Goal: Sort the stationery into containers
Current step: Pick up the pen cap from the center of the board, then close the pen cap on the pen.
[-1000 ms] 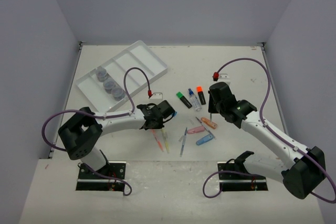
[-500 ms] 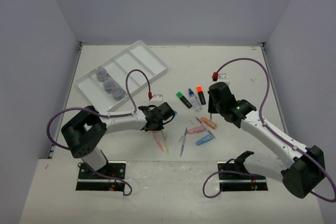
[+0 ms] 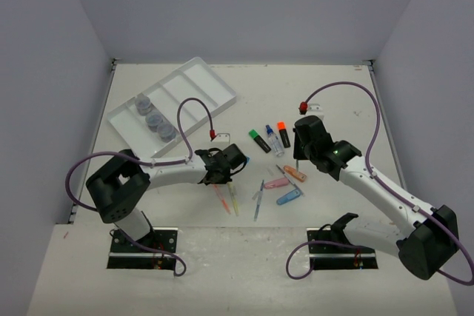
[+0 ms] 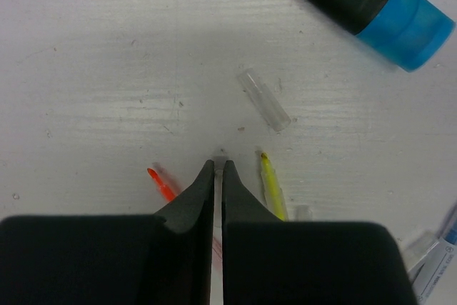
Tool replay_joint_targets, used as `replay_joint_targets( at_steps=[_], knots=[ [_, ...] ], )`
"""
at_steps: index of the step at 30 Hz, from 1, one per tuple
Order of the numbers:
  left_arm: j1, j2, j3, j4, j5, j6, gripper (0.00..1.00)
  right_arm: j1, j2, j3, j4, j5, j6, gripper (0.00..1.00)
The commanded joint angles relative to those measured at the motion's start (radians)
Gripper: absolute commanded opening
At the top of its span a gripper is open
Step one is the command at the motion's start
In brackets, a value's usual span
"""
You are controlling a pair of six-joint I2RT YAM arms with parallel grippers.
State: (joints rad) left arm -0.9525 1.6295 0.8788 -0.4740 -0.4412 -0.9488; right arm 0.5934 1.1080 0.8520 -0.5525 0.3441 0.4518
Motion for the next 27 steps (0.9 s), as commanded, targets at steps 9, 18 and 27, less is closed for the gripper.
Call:
replay_joint_targets(
  at_steps=[9,18,27],
  knots=[
    [-0.008,-0.313,0.124,0.114,-0.068,0.119,0.00,-0.001,-0.246,-0.208,0.454,-0.678,0.043,0.00],
    [-0.008,-0.622,-0.139,0.696,0.123,0.208,0.00,0.098,-0.322,-0.460,1.058,-0.871,0.283,0.00],
    [-0.008,-0.713,-0.225,0.855,0.210,0.263,0.00,0.233,-0.242,-0.364,1.005,-0.796,0.246,0.00]
  ],
)
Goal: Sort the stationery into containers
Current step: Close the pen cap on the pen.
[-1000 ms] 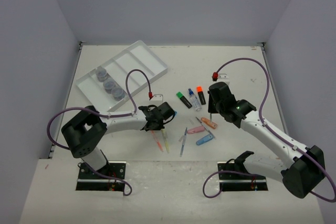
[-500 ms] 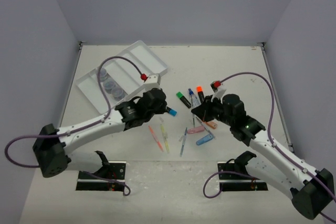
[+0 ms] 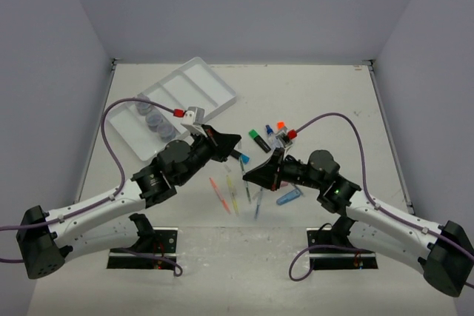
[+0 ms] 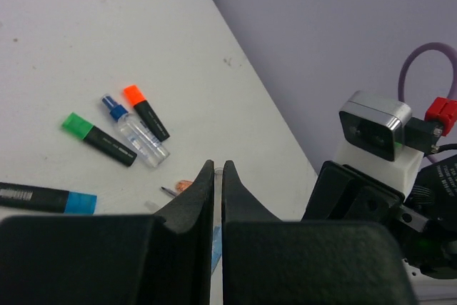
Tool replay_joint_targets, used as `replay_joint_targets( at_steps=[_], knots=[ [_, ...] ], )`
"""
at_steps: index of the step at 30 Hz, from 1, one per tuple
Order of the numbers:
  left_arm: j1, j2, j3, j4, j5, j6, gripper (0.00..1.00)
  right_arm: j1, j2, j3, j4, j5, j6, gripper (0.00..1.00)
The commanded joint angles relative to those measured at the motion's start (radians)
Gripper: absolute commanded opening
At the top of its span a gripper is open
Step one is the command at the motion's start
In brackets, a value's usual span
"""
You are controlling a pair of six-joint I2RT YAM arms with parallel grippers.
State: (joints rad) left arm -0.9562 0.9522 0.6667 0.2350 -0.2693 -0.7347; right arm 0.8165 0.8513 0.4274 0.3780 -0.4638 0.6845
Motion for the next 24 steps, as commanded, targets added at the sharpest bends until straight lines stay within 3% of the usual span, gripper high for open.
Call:
replay_joint_targets(
  at_steps=[1,24],
  knots=[
    [-0.004,-0.039,-0.013,0.145,0.036,0.052,0.00,0.009,0.015,0.065,0.069,0.017,0.015,0.00],
    [-0.004,-0.043,-0.014,0.153,0.070,0.034,0.00,0.010,0.009,0.110,-0.014,0.110,-0.015,0.00]
  ],
)
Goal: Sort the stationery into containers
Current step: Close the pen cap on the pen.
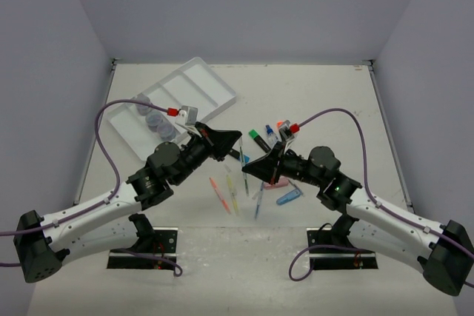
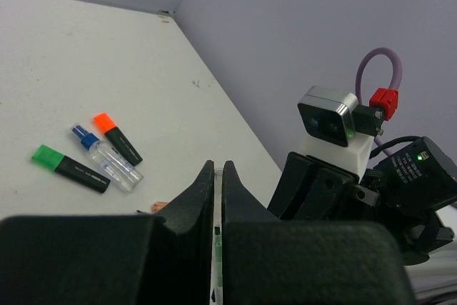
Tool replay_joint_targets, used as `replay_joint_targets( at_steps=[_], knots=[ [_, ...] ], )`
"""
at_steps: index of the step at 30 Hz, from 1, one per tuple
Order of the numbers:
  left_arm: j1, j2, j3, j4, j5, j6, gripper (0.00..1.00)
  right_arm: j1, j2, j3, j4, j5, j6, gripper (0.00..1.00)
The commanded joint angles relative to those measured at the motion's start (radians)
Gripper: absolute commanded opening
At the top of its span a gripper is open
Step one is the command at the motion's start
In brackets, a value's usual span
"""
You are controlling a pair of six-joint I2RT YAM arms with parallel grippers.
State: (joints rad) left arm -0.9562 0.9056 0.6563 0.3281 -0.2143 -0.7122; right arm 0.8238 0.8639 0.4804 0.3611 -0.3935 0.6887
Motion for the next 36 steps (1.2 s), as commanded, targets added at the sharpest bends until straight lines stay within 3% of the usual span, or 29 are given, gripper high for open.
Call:
replay_joint_targets(
  at_steps=[1,11,20,31,36],
  knots=[
    [-0.004,0.005,-0.004,0.063,0.018,0.011,0.00,0.003,-0.004,0.060,-0.001,0.042,-0.022,0.00],
    [-0.004,-0.002,-0.025,0.077,0.029,-0.009,0.00,0.001,-0.023,0.068,-0.020,0.074,-0.024,0.00],
    [-0.004,-0.007,-0.047,0.097,0.045,-0.060,0.00,0.002,-0.005,0.087,0.064,0.080,-0.020,0.00],
    [-0.004,-0.019,-0.109,0.158,0.090,-0.098,0.00,0.003,-0.014,0.215,0.046,0.159,-0.170,0.00],
    [-0.004,-0.025,-0.071,0.100,0.079,-0.062,0.24,0.003,0.018,0.219,0.030,0.102,-0.181,0.00]
  ],
)
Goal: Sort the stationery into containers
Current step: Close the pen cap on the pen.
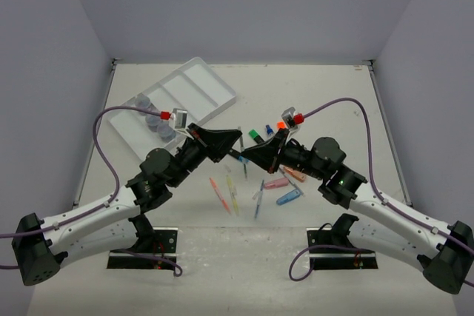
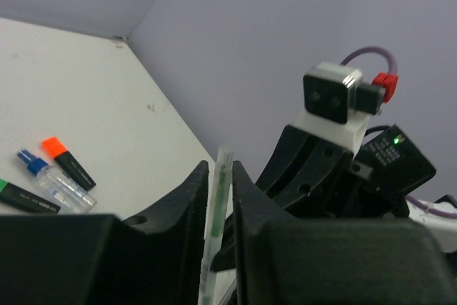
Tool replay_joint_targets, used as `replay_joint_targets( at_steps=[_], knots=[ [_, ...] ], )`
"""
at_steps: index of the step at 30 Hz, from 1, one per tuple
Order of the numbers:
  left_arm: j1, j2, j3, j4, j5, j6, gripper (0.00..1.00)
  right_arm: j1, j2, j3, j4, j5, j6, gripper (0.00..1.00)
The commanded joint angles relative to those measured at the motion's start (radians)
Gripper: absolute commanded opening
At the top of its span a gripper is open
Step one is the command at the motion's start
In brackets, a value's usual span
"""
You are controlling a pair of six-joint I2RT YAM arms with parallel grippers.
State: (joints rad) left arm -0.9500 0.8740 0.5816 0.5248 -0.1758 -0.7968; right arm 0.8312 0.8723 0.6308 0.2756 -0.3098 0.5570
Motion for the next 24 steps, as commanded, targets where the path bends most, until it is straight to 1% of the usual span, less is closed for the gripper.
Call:
replay_joint_targets(
  at_steps=[1,6,10,12,14,15,16,17,19,20,22,24],
  knots=[
    [-0.010,0.007,0.015,-0.100,0.041,0.031,0.24,-0.005,0.011,0.068,0.116,0.015,-0.049,0.00],
    [-0.010,0.013,0.050,-0.125,0.055,0.066,0.25,-0.006,0.025,0.068,0.116,-0.032,-0.040,0.00],
    [-0.010,0.012,0.053,-0.113,0.078,0.081,0.09,-0.006,0.031,0.091,0.095,-0.061,-0.049,0.00],
    [-0.010,0.016,0.058,-0.111,0.097,0.090,0.00,-0.006,0.028,0.093,0.091,-0.061,-0.049,0.00],
    [-0.010,0.015,0.057,-0.098,0.124,0.103,0.00,-0.005,0.028,0.094,0.090,-0.067,-0.053,0.00],
    [-0.010,0.012,0.055,-0.086,0.140,0.111,0.00,-0.005,0.031,0.095,0.088,-0.075,-0.055,0.01],
    [-0.010,0.005,0.053,-0.073,0.152,0.121,0.00,-0.006,0.040,0.098,0.085,-0.088,-0.056,0.08],
    [-0.010,-0.005,0.051,-0.058,0.167,0.135,0.00,-0.006,0.053,0.104,0.082,-0.105,-0.055,0.20],
    [-0.010,-0.015,0.062,-0.050,0.207,0.173,0.00,-0.006,0.079,0.103,0.090,-0.147,-0.047,0.30],
    [-0.010,-0.020,0.072,-0.051,0.221,0.193,0.00,-0.005,0.092,0.101,0.097,-0.168,-0.042,0.33],
    [-0.010,-0.030,0.086,-0.061,0.229,0.222,0.00,-0.004,0.111,0.100,0.110,-0.196,-0.031,0.33],
    [-0.010,-0.039,0.095,-0.068,0.230,0.239,0.00,-0.004,0.119,0.095,0.126,-0.225,-0.024,0.27]
  ],
)
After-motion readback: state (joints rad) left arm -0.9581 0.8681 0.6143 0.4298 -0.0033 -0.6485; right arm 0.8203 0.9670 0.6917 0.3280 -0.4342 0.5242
